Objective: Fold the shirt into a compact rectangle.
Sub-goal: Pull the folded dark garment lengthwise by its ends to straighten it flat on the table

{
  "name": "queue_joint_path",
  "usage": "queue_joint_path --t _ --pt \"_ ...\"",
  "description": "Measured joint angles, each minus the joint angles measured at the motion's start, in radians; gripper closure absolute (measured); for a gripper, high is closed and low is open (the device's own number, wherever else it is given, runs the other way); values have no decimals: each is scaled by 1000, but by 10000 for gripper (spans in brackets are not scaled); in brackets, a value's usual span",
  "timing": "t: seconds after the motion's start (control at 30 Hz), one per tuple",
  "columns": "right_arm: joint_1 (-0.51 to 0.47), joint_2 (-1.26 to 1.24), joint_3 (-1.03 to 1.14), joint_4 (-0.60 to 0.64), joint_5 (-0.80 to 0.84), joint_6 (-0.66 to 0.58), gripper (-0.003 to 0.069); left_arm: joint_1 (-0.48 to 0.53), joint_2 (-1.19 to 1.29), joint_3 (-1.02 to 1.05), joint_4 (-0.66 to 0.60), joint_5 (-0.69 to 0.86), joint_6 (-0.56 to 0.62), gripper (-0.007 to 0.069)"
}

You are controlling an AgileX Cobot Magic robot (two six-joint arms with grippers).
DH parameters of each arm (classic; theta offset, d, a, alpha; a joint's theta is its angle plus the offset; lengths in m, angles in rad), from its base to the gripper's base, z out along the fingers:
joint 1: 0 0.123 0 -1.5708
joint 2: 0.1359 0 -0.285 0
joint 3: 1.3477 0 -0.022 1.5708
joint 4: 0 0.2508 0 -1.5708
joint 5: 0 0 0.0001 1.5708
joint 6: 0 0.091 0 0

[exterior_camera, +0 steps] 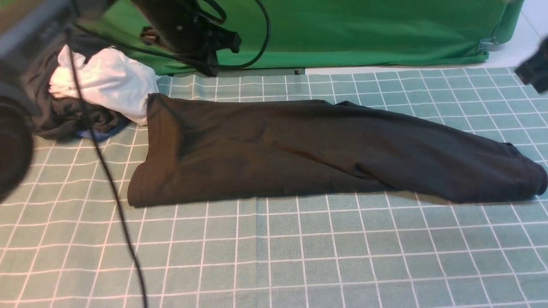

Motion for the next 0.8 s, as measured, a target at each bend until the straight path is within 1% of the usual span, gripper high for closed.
queue_joint_path --t 0.07,0.1,0.13,0.17,0.2,0.23,0.3,0.33,0.37,0.43,0.53,0.57,0.63,0.7,0.73,0.8 --pt "-78 40 16 61 -12 0 618 0 -69 128 0 -28 3 613" --pt "-103 54 17 74 -17 0 606 0 -90 156 0 -41 3 613" --pt "-161 98 18 120 -24 0 529 0 -146 283 -12 -83 3 613" --pt "-192 132 19 143 -29 0 472 0 -169 351 -21 -107 4 613" --pt "-209 144 19 149 -29 1 447 0 -176 377 -25 -116 5 613" --pt "-243 190 19 161 -29 10 344 0 -196 470 -36 -147 5 613" --pt "-275 237 19 168 -19 25 238 0 -201 556 -41 -174 7 613" --pt "-287 266 19 172 -7 28 190 0 -200 597 -42 -194 8 613" --pt "-294 288 19 173 1 30 161 0 -197 619 -42 -209 10 613" --pt "-299 341 21 186 10 31 122 0 -190 679 -38 -253 14 613" --pt "-299 377 24 223 6 25 118 0 -179 721 -22 -289 15 613" --pt "-299 398 24 253 -3 17 125 0 -169 734 -16 -300 15 613" --pt "-299 429 24 304 -10 -8 166 0 -158 741 -11 -305 15 613" --pt "-299 451 24 322 -13 -26 219 0 -155 743 -11 -314 15 613" --pt "-299 464 24 326 -14 -42 284 0 -154 743 -11 -321 15 613" --pt "-299 479 24 326 -19 -79 493 0 -154 743 -11 -335 15 613"
